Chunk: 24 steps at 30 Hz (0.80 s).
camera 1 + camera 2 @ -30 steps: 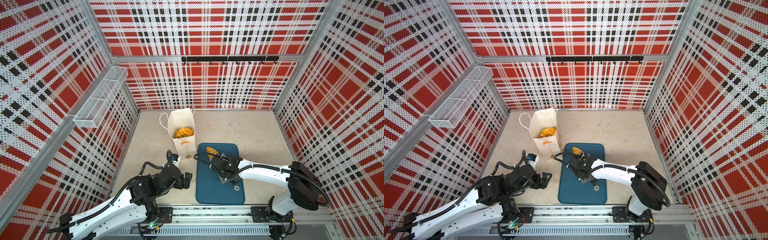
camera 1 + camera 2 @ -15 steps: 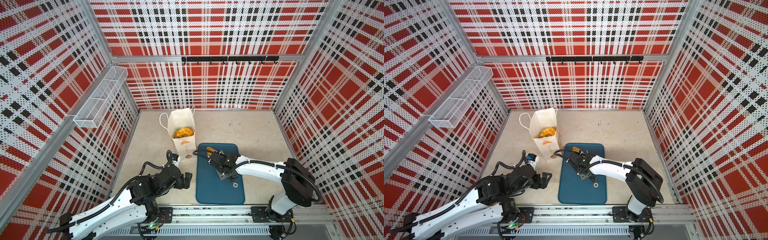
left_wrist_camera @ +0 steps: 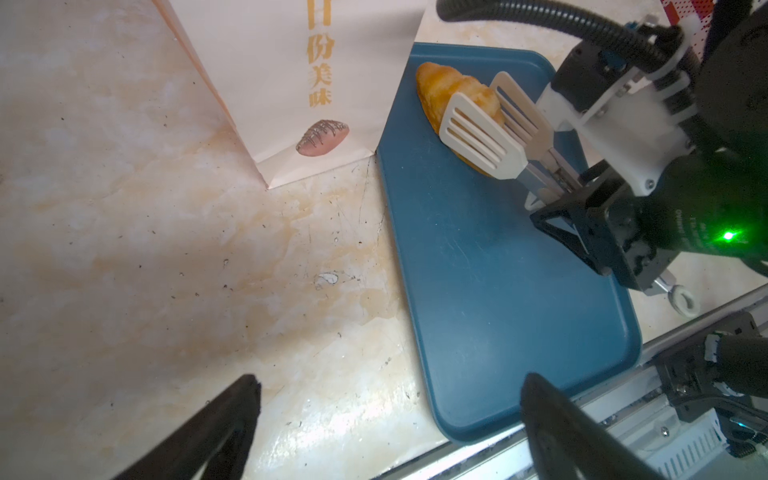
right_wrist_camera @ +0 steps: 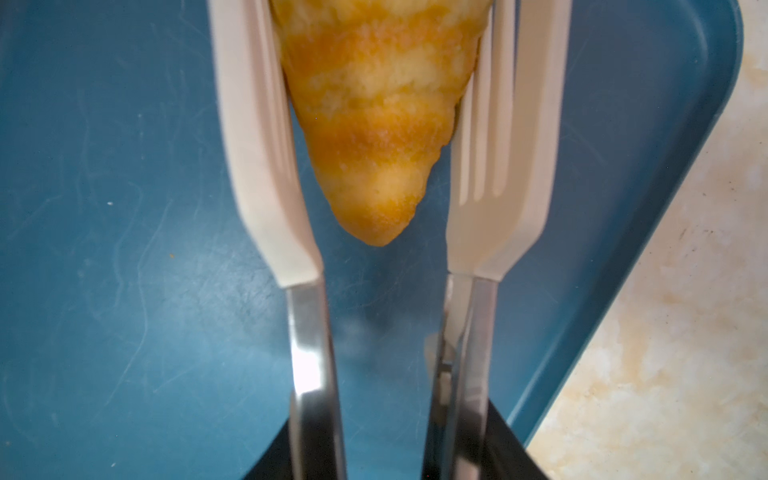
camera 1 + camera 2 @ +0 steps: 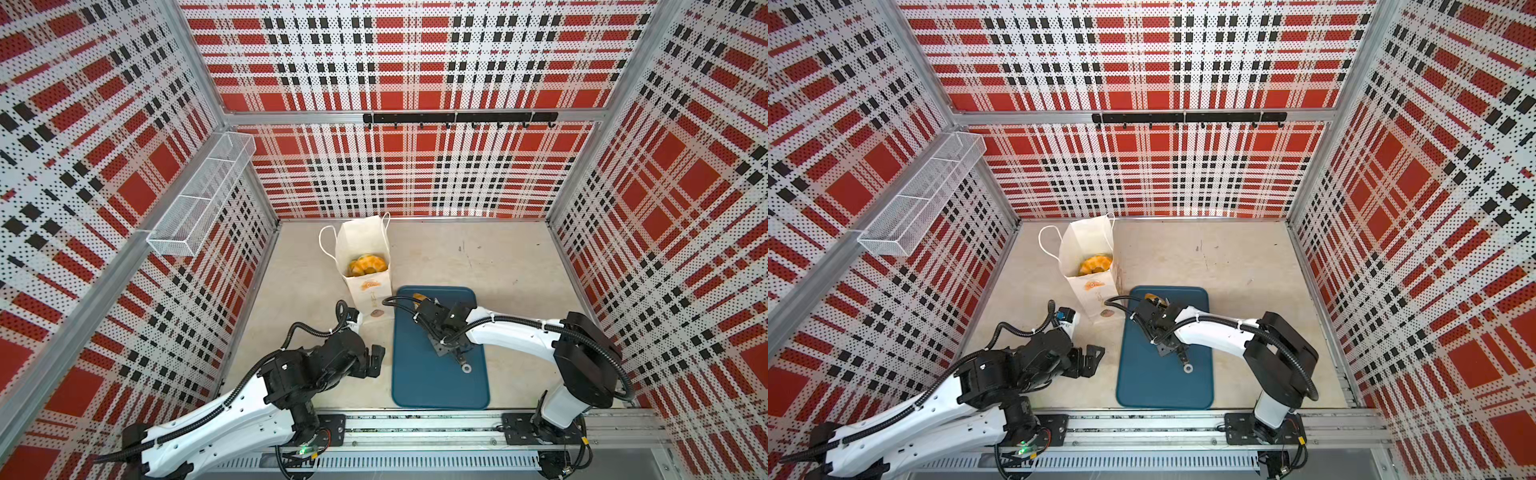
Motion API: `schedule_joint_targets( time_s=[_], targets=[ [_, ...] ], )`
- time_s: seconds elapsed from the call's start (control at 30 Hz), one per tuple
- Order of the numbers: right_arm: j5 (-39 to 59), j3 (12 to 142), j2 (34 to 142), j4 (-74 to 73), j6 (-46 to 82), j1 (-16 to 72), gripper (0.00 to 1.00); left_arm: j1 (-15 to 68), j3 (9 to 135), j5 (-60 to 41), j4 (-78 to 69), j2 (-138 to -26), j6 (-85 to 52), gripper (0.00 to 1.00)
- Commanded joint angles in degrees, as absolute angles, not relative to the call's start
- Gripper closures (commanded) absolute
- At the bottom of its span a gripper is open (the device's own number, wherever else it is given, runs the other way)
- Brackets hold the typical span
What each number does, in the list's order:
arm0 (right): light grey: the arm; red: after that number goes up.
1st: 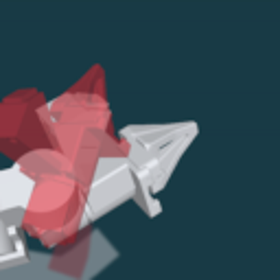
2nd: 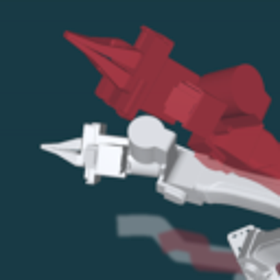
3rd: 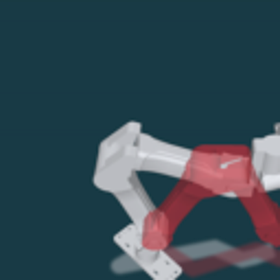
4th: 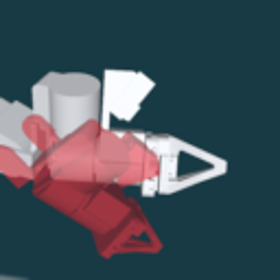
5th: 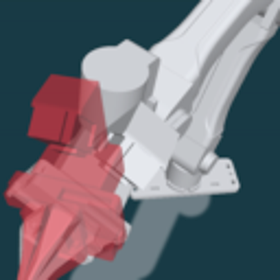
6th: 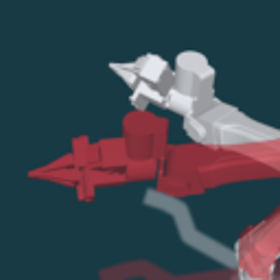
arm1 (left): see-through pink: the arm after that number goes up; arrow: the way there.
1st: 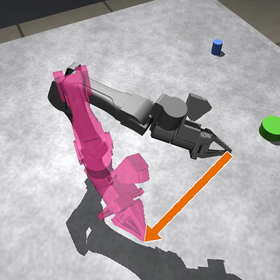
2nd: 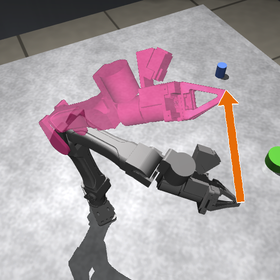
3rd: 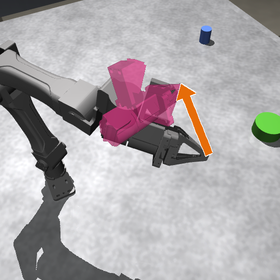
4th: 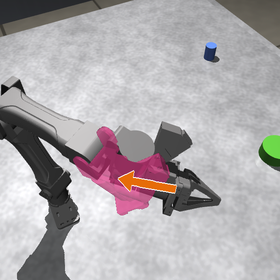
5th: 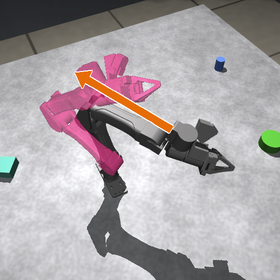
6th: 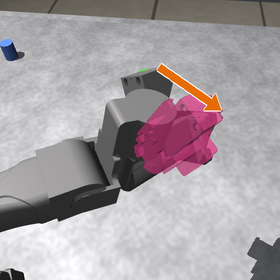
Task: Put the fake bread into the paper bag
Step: 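Lift the croissant off the tray with the right tongs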
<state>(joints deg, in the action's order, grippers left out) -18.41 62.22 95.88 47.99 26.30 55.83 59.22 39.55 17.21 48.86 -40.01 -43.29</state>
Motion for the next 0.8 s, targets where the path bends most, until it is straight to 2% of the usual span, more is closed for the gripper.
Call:
schedule_joint_targets(
  time_s=[0.0,0.77],
  targets=[
    [-17.94,63.59,94.49,47.46,25.92,55.66,0.57,59.41,40.96,18.29,48.16,-39.77,-42.81,0.01],
    [-17.9,60.56,85.99,48.03,27.49,55.92,0.61,59.41,43.0,18.16,48.25,-39.65,-41.05,0.01]
  ],
)
